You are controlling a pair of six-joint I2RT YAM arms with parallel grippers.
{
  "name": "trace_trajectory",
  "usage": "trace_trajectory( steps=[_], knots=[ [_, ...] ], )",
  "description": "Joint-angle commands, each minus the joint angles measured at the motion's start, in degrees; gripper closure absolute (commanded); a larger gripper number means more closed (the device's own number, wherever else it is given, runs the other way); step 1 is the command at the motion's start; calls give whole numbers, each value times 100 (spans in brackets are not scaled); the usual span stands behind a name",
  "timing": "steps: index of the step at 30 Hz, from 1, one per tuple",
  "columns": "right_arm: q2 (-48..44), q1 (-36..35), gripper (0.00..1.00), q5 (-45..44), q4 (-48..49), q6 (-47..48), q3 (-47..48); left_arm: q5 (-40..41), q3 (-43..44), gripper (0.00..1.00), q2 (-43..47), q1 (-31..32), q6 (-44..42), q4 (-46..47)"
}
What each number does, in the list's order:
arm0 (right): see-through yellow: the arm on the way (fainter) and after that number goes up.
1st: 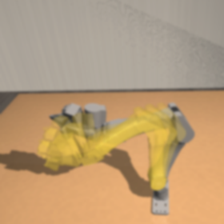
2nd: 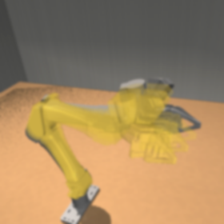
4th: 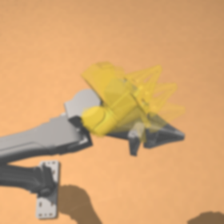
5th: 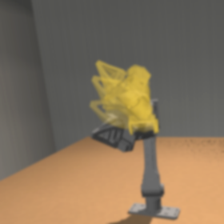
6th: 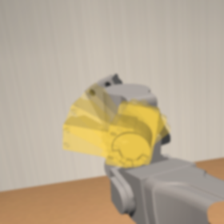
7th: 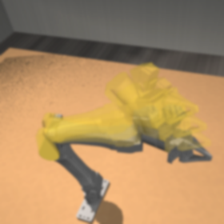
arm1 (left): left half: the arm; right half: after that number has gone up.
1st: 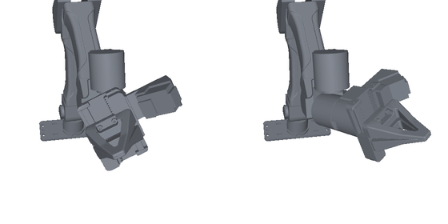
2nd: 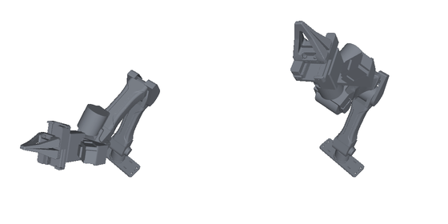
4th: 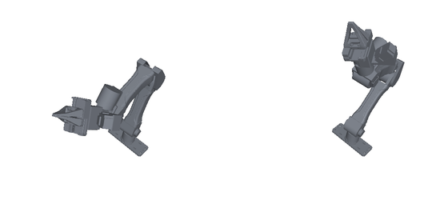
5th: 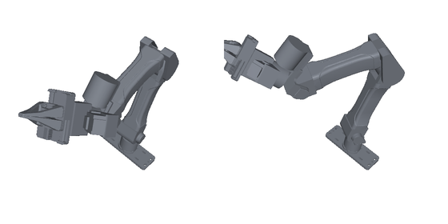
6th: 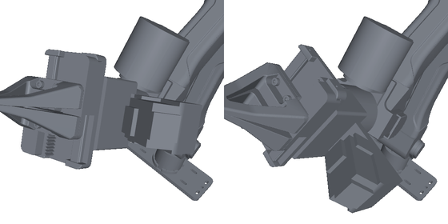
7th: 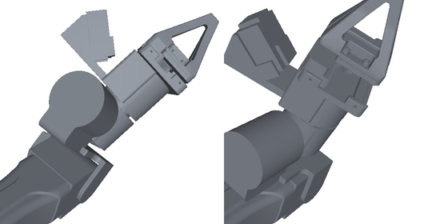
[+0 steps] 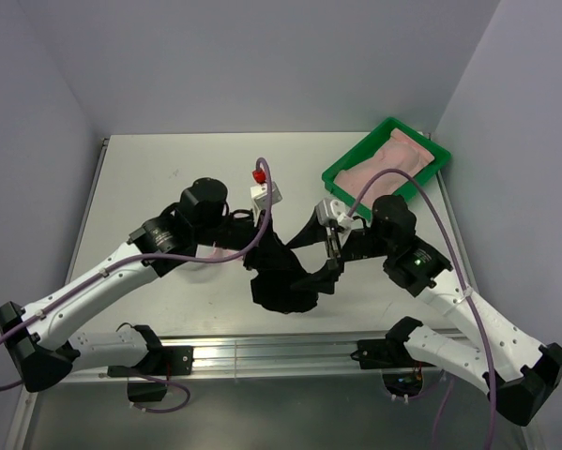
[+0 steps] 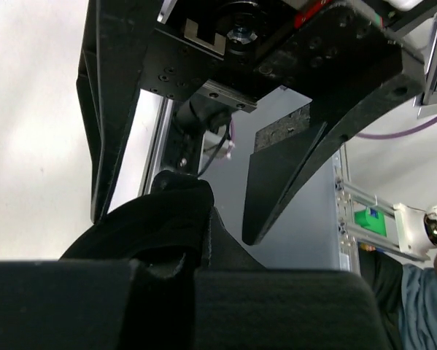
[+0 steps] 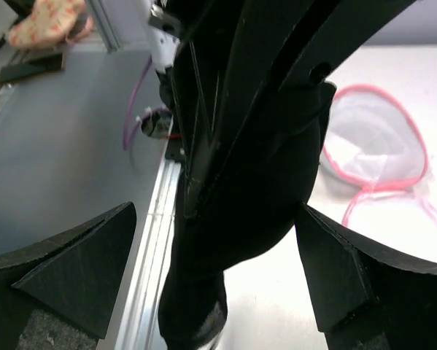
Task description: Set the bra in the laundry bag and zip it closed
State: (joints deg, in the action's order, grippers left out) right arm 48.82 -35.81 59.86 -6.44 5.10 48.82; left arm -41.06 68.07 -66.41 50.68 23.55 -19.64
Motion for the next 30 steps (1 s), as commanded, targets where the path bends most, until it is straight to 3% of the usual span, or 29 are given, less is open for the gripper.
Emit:
trace_trajectory(
  steps=[1,6,10,11,13,14,15,18,19,21,22,23,25,29,30],
  knots=[
    [58,-154,4,-343,-455,571,216,-306,285,100,-21,-84,-193,-260],
    [137,-321,5,-553,-262,579,49,-718,400,100,-30,-251,-44,-216],
    [128,-347,17,-633,-16,501,-83,-1097,338,100,-21,-400,193,12],
    [85,-356,23,-642,132,474,-153,-1141,286,100,-12,-427,237,65],
    [14,-356,47,-772,291,378,-206,-1229,250,100,-3,-523,317,109],
    [-47,-356,66,-800,310,351,-267,-1238,233,100,5,-550,325,75],
    [-65,-356,72,-835,336,299,-285,-1203,224,99,14,-602,308,57],
    [-135,-356,86,-1010,503,-16,-382,-914,250,73,110,-699,186,-145],
    [-136,-356,87,-1098,529,-96,-417,-808,276,54,146,-717,133,-224],
    [-145,-356,92,-1388,617,-403,-487,-142,425,39,286,-734,-51,-619],
    [-136,-356,95,-1502,617,-492,-522,70,452,26,365,-726,-96,-698],
    [-118,-356,97,-1590,696,-684,-575,620,505,23,453,-734,-114,-734],
    [-83,-356,100,-1906,810,-1028,-593,1211,549,19,690,-743,-123,-954],
    [171,-348,100,-2530,749,-1397,-461,3512,209,25,1225,-743,149,-1139],
    [215,-347,100,-2853,775,-1563,-426,4596,85,26,1305,-743,376,-1243]
  ],
)
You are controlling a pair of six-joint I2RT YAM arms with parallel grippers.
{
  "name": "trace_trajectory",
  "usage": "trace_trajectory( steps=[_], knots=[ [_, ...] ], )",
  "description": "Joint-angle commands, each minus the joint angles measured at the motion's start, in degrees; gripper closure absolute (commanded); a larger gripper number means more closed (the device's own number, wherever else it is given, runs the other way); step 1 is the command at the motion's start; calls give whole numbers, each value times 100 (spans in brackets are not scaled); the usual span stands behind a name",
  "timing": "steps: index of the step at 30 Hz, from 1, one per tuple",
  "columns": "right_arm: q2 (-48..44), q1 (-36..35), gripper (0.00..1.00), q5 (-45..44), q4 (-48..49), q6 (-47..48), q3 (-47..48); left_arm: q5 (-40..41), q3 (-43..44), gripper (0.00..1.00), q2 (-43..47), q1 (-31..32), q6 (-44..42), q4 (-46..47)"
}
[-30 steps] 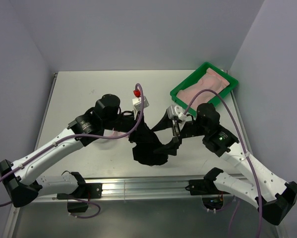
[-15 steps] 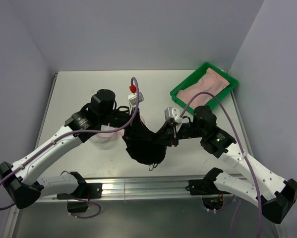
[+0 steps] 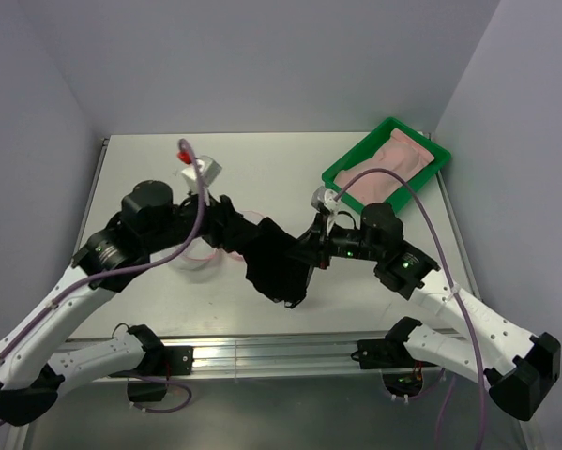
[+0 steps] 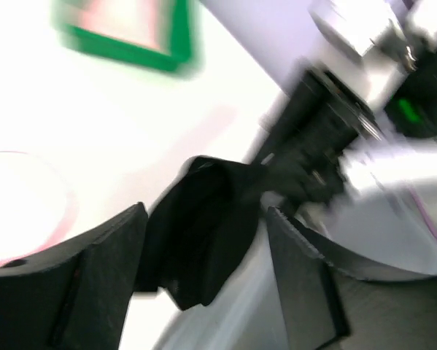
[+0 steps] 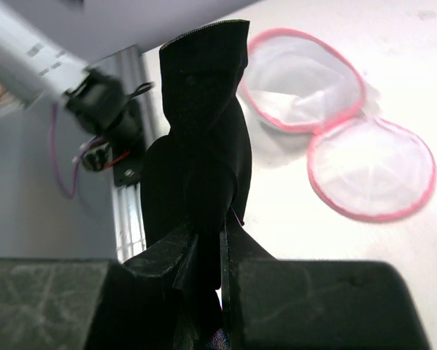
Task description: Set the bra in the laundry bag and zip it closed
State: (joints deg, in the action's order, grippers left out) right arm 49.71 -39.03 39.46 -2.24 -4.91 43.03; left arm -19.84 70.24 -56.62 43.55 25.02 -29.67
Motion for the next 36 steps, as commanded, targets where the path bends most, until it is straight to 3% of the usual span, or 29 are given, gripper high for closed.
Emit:
trace_trajectory(
  steps=[1,6,13,19,21,26,32,36],
  knots=[
    [248,-26,100,-991,399,-651,241,2954,-412,28,388,-39,362,-302],
    [750,35,100,-1950,610,-1274,575,4688,-1143,32,792,-180,1249,-592],
    [1233,27,100,-1925,1989,-1645,689,6471,-2538,30,1618,-242,2437,-408],
    [1567,27,100,-1847,2255,-1461,855,7089,-2928,24,1638,-312,2736,-390],
    [1647,35,100,-1810,2158,-1355,944,7029,-2884,16,1234,-486,2518,-303],
    [1691,97,100,-1644,2096,-1267,909,6098,-2542,12,400,-1093,1561,303],
    [1612,360,100,-1248,2227,-1442,725,5114,-2094,16,-287,-1858,971,401],
    [1656,553,100,-1204,2351,-1636,664,4375,-1917,28,-639,-2140,786,269]
  ],
)
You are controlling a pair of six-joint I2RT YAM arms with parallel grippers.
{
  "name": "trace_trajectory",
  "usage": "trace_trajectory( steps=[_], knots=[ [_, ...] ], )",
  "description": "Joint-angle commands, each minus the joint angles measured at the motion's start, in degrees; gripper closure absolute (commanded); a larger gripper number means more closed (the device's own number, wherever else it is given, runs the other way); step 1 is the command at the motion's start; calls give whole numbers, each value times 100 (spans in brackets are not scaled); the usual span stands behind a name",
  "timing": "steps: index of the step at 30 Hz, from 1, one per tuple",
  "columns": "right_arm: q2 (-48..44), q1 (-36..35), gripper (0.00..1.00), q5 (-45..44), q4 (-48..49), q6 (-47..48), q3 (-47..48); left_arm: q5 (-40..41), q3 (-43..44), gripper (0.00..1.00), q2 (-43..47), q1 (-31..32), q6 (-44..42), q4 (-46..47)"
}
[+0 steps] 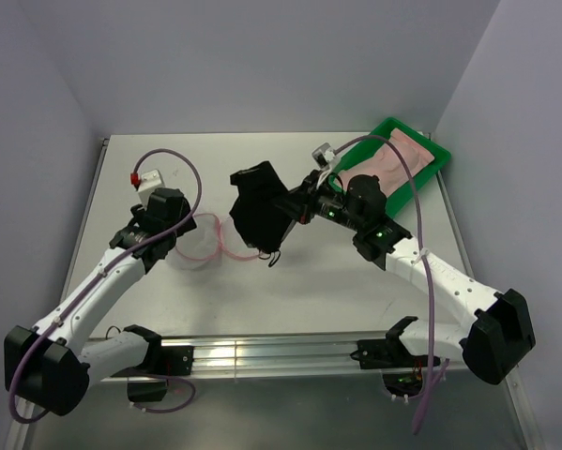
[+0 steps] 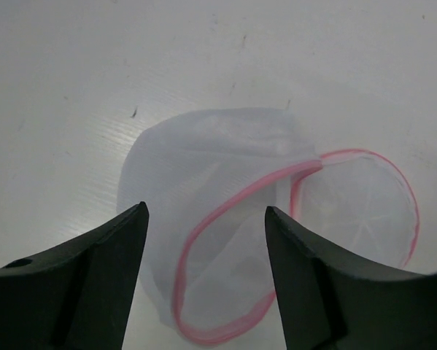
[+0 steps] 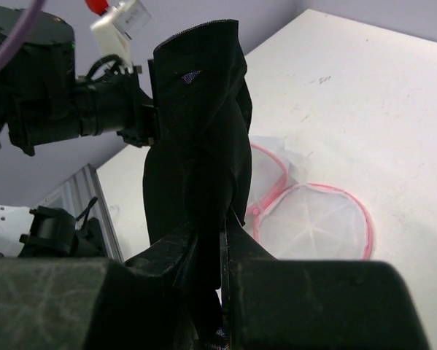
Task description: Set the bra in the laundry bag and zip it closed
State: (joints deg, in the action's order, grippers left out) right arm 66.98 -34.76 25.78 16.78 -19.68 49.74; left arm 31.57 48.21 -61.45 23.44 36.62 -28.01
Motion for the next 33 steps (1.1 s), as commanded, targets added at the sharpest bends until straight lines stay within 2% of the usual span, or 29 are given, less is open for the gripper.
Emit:
trace_trajectory(
  steps=[1,5,8,10,11,12,14,18,21,23,26,33],
  knots=[
    [-71,215,100,173,519,-202,-60,-967,260,30,-218,-138,-384,77],
    [-167,479,100,243,722,-492,-227,-1390,67,35,-174,-182,-366,190],
    [-299,541,100,243,739,-510,-280,-1347,110,36,-323,-200,-401,173],
    [-361,541,100,270,748,-510,-298,-1390,215,50,-472,-200,-428,182],
    [-361,541,100,278,757,-528,-306,-1452,242,61,-508,-200,-419,225],
    [-387,541,100,252,792,-545,-324,-1478,259,82,-534,-200,-402,321],
    [-431,541,100,165,836,-598,-394,-1758,199,99,-570,-191,-384,506],
    [-580,541,100,-501,959,-747,-552,-2521,-3,100,-526,-95,-279,1033],
    [-739,541,100,-1073,1064,-1045,-649,-3076,-215,100,-237,239,54,1665],
    [-818,541,100,-1723,1082,-1195,-676,-3296,-346,100,-78,538,222,2263],
    [-862,462,100,-2453,1170,-1441,-763,-3780,-1003,100,264,644,722,3273],
    [-292,-249,100,-4009,2118,-1741,-1264,-3246,-2306,100,827,644,1522,4417]
  ],
)
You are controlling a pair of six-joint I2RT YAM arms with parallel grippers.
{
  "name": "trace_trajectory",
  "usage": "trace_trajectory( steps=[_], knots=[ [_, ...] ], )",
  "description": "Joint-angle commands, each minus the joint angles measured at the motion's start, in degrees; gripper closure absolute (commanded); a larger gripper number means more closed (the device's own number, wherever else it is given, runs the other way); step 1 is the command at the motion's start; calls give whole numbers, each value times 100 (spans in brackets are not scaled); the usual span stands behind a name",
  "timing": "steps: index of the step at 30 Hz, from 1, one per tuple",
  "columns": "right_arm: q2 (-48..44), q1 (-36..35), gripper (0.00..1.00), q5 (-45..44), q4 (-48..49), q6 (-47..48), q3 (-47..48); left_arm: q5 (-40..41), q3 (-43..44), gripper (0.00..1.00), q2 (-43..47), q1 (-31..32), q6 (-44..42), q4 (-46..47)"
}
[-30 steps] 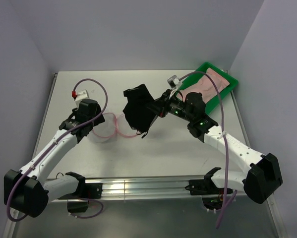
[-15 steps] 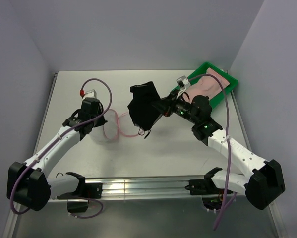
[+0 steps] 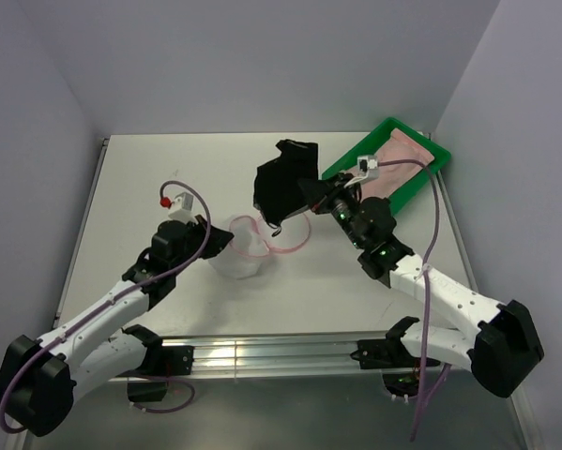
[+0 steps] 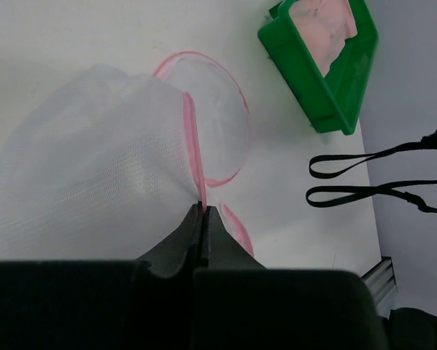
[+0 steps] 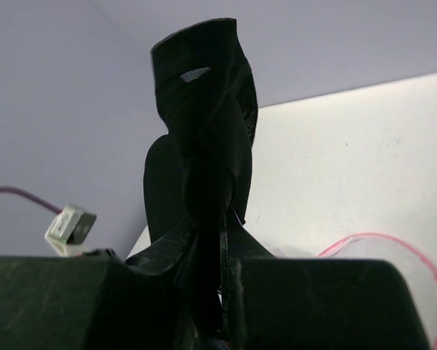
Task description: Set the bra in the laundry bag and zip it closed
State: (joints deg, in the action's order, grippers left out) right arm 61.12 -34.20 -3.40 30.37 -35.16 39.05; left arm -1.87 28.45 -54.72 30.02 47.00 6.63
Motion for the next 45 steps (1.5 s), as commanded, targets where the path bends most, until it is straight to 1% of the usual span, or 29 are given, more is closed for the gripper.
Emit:
trace_trajectory(
  steps=[1,2,3,5,6,8,10,13,15,19,25,27,29,30,31,33,34,36,39,45],
  knots=[
    [408,-516,100,-1284,890,-193,-248,134,-444,100,198,-14,546,1076],
    [670,-622,100,-1652,996,-185,-318,152,-602,100,225,-22,582,1173],
    [838,-728,100,-1838,1249,-141,-345,152,-647,100,268,-23,608,1339],
    [1337,-1052,100,-2172,1671,-53,-380,152,-717,100,312,-23,626,1376],
    [1497,-1159,100,-2383,1735,-18,-363,152,-726,100,374,-23,591,1332],
    [1874,-1439,100,-2507,2006,35,-354,152,-744,100,427,-31,556,1279],
    [2026,-1642,100,-2753,2087,105,-363,152,-744,100,515,-57,547,1218],
    [2079,-2011,100,-2955,2272,115,-635,152,-735,100,629,-75,573,1147],
    [2044,-2274,100,-3035,2307,36,-872,353,-692,100,629,-75,547,1173],
    [2044,-2565,100,-2694,2403,-35,-1171,301,-569,100,445,-75,503,1305],
    [1808,-2715,100,-2245,2526,44,-1522,91,-340,100,58,-75,371,1455],
    [1754,-2715,100,-1912,2571,236,-1567,12,-331,100,-38,-75,371,1577],
    [1850,-2707,100,-1587,2492,395,-1401,-181,-340,100,-135,-75,415,1674],
    [1955,-2715,100,-1159,2491,465,-1313,-295,-331,100,-170,-75,406,1805],
    [2243,-2715,100,-945,2439,527,-1051,-392,-322,100,-197,-58,415,1850],
    [2552,-2715,100,-594,2315,370,-829,-490,-331,100,-153,-5,441,1894],
    [2850,-2715,100,-540,2376,274,-724,-499,-348,100,-127,4,459,1912],
    [3089,-2715,100,-452,2526,71,-662,-595,-392,100,-4,30,450,1938],
    [3309,-2715,100,-460,2500,9,-504,-665,-454,100,172,30,441,1859],
    [3722,-2654,100,-513,1745,-210,137,-849,-630,100,471,39,494,1859]
  ],
)
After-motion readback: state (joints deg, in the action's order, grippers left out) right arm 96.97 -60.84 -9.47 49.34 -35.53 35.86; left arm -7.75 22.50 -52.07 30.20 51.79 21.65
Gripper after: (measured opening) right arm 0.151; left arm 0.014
